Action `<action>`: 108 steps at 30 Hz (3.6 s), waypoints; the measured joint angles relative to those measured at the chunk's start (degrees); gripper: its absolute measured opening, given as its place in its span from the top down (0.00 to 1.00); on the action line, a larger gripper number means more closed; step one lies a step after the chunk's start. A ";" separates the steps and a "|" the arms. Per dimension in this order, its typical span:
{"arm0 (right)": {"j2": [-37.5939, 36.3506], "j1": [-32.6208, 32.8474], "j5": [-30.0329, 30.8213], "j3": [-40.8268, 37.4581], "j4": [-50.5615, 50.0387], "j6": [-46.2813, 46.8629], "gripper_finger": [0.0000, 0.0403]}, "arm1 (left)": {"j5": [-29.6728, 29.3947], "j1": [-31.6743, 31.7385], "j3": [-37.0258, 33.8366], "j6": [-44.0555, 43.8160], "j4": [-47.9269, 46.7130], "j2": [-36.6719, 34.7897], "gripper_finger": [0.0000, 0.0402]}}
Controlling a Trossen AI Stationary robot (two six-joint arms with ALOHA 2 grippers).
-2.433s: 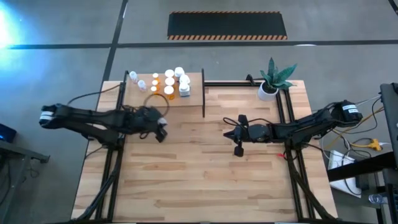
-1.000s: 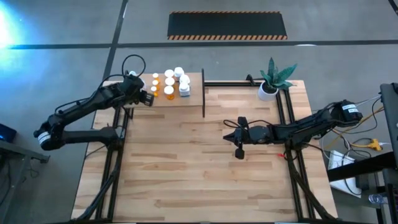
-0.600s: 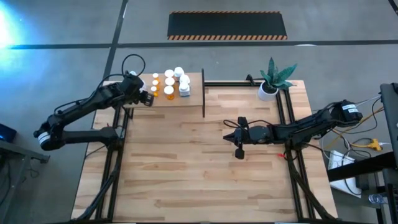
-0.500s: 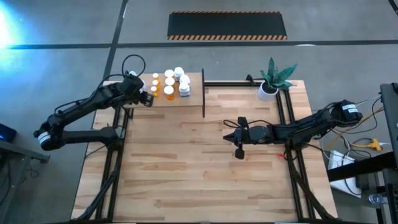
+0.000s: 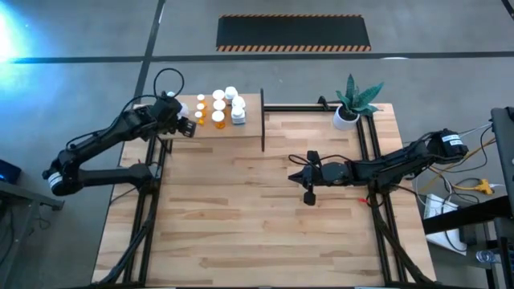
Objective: Pick and place medicine bottles onto shelf by color
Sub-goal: Put the transparent pill bottle aligned with the other transparent pill bottles on the shelves, then adjust the pill bottles on the shelf
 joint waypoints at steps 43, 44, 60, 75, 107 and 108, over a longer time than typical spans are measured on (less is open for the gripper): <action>0.00 0.61 -0.01 0.00 -0.34 -0.04 0.97 | -1.33 19.11 26.44 13.13 -13.18 24.92 0.54; 0.00 0.61 -0.01 0.01 -0.36 -0.04 0.97 | -1.29 19.30 26.34 13.44 -12.78 24.98 0.54; 0.00 0.74 -0.03 -0.13 -0.34 0.22 0.97 | -1.18 20.61 25.93 13.46 -13.20 28.80 0.55; 0.00 0.74 -0.02 -0.21 -0.36 -0.15 0.97 | -1.29 20.61 25.80 15.29 -13.18 29.10 0.68; 0.00 0.74 -0.01 -0.33 -0.05 0.04 0.97 | 13.86 20.57 28.53 16.36 -10.17 29.54 0.68; 0.00 0.74 -0.01 -0.33 -0.05 0.04 0.97 | 14.33 20.57 28.53 16.35 -10.17 29.54 0.68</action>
